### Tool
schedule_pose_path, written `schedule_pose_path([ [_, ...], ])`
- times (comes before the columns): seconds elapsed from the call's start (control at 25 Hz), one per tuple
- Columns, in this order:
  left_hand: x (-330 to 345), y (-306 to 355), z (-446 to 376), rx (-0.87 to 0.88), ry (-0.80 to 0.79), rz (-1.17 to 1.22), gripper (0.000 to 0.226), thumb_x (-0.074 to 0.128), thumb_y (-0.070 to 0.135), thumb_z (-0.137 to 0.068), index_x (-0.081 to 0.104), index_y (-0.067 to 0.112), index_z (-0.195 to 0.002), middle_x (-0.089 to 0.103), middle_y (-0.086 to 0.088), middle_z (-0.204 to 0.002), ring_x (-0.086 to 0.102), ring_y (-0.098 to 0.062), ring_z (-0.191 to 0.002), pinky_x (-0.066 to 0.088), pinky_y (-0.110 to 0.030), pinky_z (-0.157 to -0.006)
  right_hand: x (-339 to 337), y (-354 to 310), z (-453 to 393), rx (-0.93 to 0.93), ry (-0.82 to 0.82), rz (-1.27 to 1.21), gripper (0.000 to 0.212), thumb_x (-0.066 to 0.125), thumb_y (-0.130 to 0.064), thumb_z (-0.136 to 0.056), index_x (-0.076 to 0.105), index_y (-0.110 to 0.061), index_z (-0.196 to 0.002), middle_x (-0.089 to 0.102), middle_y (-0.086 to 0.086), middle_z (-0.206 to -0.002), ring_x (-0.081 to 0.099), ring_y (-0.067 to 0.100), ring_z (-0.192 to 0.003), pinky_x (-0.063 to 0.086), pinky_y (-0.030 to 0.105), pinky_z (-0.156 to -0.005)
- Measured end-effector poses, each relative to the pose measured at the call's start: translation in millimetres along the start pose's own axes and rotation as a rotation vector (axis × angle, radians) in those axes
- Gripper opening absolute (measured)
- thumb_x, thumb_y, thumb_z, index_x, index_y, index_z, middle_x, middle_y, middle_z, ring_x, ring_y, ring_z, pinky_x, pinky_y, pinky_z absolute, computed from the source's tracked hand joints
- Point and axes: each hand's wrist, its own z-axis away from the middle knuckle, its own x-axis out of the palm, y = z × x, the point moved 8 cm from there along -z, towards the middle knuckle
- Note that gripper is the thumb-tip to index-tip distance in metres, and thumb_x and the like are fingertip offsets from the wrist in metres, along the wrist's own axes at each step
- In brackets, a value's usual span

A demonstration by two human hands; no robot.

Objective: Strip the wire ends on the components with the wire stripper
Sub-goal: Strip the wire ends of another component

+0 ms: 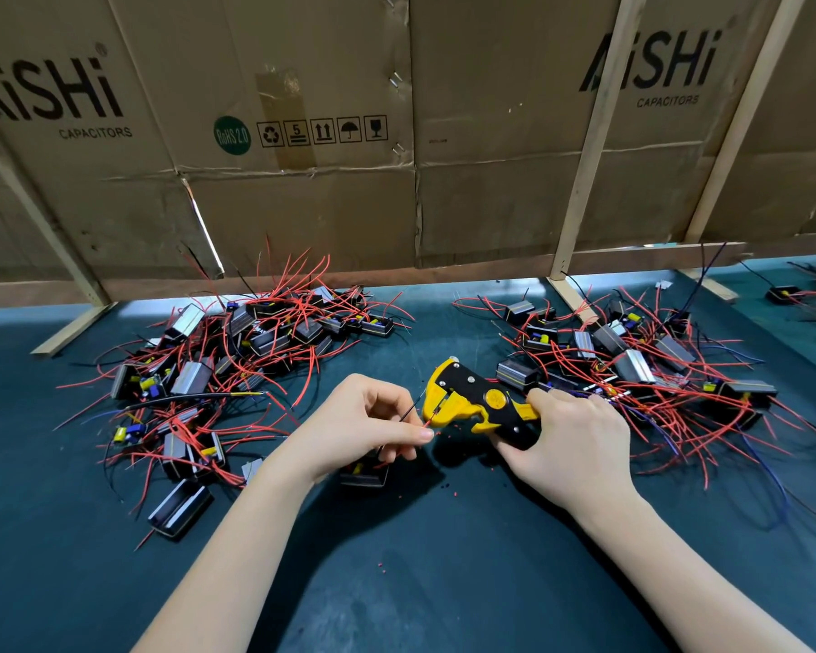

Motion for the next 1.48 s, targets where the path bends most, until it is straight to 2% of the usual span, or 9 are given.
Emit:
schedule_pose_path([
  [0.16, 1, 3, 3, 0.023, -0.043, -0.024, 0.021, 0.078, 0.014, -0.082, 0.065, 0.001, -0.07, 0.065, -0.008, -0.061, 0.047, -0.012, -0.047, 0.039, -0.017, -0.049, 0, -2, 0, -0.003, -0.023, -0.01, 0.054, 0.091, -0.048, -0.047, 0.048, -0.014, -0.051, 0.052, 0.003, -0.046, 0.053, 0.03, -0.041, 0.036, 0.026, -0.048],
  [0.36, 2, 7, 6, 0.047, -0.083, -0.064, 0.018, 0.078, 0.016, -0.082, 0.067, 0.012, -0.068, 0.066, -0.005, -0.061, 0.049, -0.01, -0.048, 0.04, -0.016, -0.049, -4, 1, 1, 0.018, -0.007, -0.042, 0.054, 0.085, -0.05, -0.057, 0.047, -0.013, -0.047, 0.05, 0.005, -0.042, 0.053, 0.031, -0.039, 0.03, 0.024, -0.047],
  [0.52, -3, 6, 8, 0.02, -0.108, -0.079, 0.016, 0.077, 0.014, -0.082, 0.068, 0.009, -0.071, 0.065, -0.003, -0.057, 0.048, -0.012, -0.046, 0.037, -0.017, -0.046, 2, 8, 1, 0.073, -0.089, -0.015, 0.051, 0.088, -0.051, -0.057, 0.053, -0.014, -0.051, 0.057, 0.006, -0.048, 0.059, 0.033, -0.049, 0.028, 0.025, -0.051],
  [0.76, -8, 8, 14, 0.034, -0.183, -0.123, 0.009, 0.068, 0.018, -0.091, 0.071, 0.012, -0.085, 0.06, -0.005, -0.051, 0.039, -0.013, -0.04, 0.032, -0.017, -0.042, -5, 20, -3, 0.173, -0.032, -0.057, 0.053, 0.072, -0.063, -0.068, 0.044, -0.019, -0.058, 0.057, -0.003, -0.057, 0.061, 0.03, -0.059, 0.028, 0.027, -0.052],
  [0.84, -7, 7, 11, 0.05, -0.144, -0.168, 0.017, 0.061, 0.029, -0.096, 0.072, 0.019, -0.089, 0.054, -0.002, -0.043, 0.035, -0.01, -0.035, 0.031, -0.017, -0.042, -6, 25, -4, 0.191, -0.035, -0.077, 0.052, 0.068, -0.066, -0.071, 0.045, -0.02, -0.061, 0.056, -0.005, -0.061, 0.059, 0.031, -0.061, 0.03, 0.029, -0.054],
  [0.92, -5, 7, 8, 0.057, -0.105, -0.235, 0.025, 0.057, 0.036, -0.097, 0.071, 0.022, -0.082, 0.045, 0.0, -0.036, 0.033, -0.01, -0.031, 0.032, -0.018, -0.045, -6, 25, -2, 0.195, -0.051, -0.086, 0.051, 0.066, -0.066, -0.072, 0.047, -0.019, -0.063, 0.057, -0.005, -0.064, 0.058, 0.031, -0.063, 0.032, 0.03, -0.057],
  [1.12, -9, 6, -2, 0.033, 0.059, -0.198, 0.026, 0.052, 0.028, -0.079, 0.065, 0.016, -0.06, 0.049, 0.002, -0.045, 0.04, -0.008, -0.044, 0.032, -0.017, -0.049, 0, 17, -3, 0.16, -0.106, -0.104, 0.05, 0.062, -0.067, -0.074, 0.045, -0.02, -0.065, 0.055, -0.004, -0.063, 0.059, 0.031, -0.065, 0.03, 0.031, -0.06],
  [1.32, -23, -1, -2, -0.016, 0.289, -0.2, 0.025, 0.057, 0.023, -0.082, 0.072, 0.021, -0.062, 0.023, 0.007, -0.043, 0.018, -0.011, -0.043, 0.016, -0.023, -0.043, 2, 20, -2, 0.181, -0.124, -0.147, 0.051, 0.063, -0.067, -0.073, 0.035, -0.025, -0.062, 0.047, -0.009, -0.061, 0.056, 0.031, -0.063, 0.029, 0.031, -0.06],
  [1.48, -23, -5, -2, -0.06, 0.328, -0.223, 0.025, 0.064, 0.026, -0.088, 0.079, 0.026, -0.067, 0.026, 0.004, -0.04, 0.015, -0.012, -0.043, 0.016, -0.023, -0.043, 3, 21, -2, 0.186, -0.125, -0.173, 0.053, 0.066, -0.064, -0.072, 0.031, -0.026, -0.06, 0.047, -0.009, -0.06, 0.055, 0.03, -0.061, 0.031, 0.031, -0.06],
])
